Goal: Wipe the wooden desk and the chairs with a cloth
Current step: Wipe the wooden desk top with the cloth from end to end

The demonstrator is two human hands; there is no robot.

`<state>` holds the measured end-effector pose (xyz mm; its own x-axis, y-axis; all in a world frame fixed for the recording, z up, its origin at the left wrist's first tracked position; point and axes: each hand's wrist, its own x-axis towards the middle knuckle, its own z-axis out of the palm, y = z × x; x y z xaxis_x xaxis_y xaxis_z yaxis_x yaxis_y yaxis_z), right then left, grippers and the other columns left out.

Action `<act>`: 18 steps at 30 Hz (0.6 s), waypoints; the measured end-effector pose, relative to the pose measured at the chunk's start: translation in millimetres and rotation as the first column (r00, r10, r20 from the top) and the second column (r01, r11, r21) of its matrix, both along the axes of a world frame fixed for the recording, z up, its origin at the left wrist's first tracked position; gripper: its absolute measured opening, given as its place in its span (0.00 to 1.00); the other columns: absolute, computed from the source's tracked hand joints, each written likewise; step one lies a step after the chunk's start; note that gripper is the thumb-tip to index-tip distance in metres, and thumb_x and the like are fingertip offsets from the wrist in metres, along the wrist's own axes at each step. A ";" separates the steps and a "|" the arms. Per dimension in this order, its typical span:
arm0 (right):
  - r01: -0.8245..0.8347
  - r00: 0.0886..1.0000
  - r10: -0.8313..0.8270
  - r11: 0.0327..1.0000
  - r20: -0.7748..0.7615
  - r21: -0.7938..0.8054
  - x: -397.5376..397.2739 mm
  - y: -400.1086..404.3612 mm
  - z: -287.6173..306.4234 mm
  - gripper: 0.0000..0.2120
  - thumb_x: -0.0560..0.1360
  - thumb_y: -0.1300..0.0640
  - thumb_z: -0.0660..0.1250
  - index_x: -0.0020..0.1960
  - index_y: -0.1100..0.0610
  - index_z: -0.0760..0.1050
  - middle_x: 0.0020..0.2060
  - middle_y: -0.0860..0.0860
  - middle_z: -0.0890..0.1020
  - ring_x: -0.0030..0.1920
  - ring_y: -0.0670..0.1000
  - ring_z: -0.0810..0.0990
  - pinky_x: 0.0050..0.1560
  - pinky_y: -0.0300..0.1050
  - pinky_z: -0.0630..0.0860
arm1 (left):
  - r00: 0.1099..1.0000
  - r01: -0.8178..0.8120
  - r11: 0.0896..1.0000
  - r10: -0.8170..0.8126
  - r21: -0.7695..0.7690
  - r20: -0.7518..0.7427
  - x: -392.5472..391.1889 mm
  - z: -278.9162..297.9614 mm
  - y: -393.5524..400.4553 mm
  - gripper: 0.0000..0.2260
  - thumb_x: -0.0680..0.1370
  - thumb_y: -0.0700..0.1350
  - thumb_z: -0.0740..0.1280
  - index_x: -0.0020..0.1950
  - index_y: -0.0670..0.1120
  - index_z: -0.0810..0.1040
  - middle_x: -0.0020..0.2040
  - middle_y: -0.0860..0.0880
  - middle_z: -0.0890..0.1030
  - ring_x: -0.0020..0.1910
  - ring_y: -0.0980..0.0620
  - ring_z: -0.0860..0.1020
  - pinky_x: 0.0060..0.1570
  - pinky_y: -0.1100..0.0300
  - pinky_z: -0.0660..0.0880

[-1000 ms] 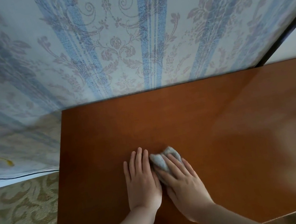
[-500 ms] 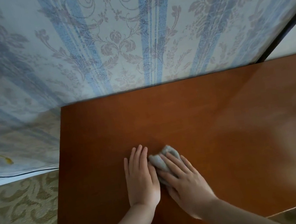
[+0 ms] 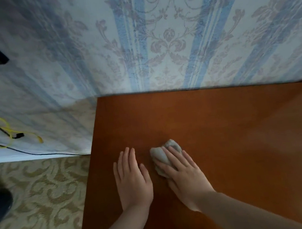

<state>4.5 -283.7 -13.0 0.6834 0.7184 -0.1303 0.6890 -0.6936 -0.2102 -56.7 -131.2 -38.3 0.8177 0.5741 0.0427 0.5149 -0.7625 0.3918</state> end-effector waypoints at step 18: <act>-0.571 0.821 0.559 0.806 -0.117 -0.153 73.1 13.0 12.0 0.31 0.81 0.50 0.59 0.78 0.39 0.47 0.79 0.47 0.43 0.77 0.47 0.36 0.75 0.50 0.34 | 1.000 0.022 0.999 -0.021 -0.048 0.015 2.0 6.2 0.4 0.27 0.81 0.58 0.45 0.75 0.44 0.63 0.74 0.46 0.66 0.75 0.48 0.59 0.75 0.48 0.53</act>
<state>77.6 -270.7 -1.0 0.1491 0.9364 -0.3176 0.9600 -0.2142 -0.1806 -54.7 -130.8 -32.1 0.8293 0.5581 0.0279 0.4924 -0.7535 0.4357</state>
